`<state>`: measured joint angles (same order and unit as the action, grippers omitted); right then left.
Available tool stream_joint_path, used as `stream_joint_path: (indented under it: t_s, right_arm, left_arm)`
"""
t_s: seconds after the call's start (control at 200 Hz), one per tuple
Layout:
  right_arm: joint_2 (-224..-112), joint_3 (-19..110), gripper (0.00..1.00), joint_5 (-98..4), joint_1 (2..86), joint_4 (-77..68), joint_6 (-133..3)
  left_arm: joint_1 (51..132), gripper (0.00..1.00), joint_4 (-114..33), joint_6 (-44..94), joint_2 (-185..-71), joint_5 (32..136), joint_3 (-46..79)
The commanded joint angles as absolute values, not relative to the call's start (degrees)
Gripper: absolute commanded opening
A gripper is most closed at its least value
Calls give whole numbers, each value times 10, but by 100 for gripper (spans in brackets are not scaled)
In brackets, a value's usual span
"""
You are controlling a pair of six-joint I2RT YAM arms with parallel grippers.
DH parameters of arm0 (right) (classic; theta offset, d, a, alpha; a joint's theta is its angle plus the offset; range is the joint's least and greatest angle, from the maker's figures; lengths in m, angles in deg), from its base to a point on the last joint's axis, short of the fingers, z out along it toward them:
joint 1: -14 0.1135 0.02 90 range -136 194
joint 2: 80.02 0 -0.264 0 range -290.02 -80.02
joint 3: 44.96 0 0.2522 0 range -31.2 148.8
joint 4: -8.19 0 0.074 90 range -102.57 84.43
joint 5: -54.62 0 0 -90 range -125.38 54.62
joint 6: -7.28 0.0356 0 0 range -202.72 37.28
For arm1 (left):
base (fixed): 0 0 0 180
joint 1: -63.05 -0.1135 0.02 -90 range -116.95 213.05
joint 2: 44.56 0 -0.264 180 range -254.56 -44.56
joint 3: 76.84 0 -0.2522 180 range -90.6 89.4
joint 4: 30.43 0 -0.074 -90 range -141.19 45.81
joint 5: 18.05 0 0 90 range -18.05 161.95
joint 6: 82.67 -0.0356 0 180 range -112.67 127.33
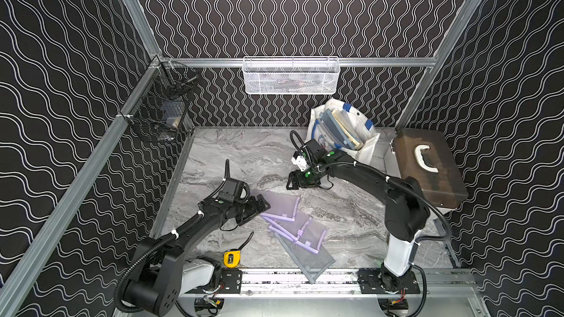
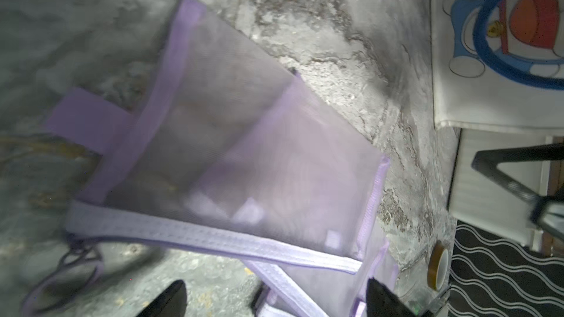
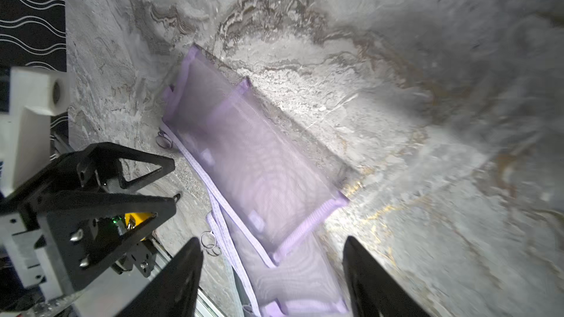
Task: Put the pencil pouch into the canvas bag
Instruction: Pick up the pencil pouch.
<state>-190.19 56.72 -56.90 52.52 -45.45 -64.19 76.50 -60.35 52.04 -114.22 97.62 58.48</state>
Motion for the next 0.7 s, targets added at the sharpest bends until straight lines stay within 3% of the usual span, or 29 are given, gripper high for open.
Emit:
stream_joint_path:
  t_s: [0.0,0.28,0.575,0.696]
  right_arm:
    - [-1945,598,74,-609,525,-418,-641]
    - [-2058,654,75,-629,515,-447,-677]
    - [-2006,532,71,-691,512,-367,-640]
    - [-1980,494,65,-711,512,-322,-614]
  left_arm:
    - [762,93,-543,558,-1148,998,596]
    - [755,86,-491,555,-1192,1001,588]
    - [753,77,-432,541,-1272,1017,562]
    - [753,73,-415,544,-1284,1026,560]
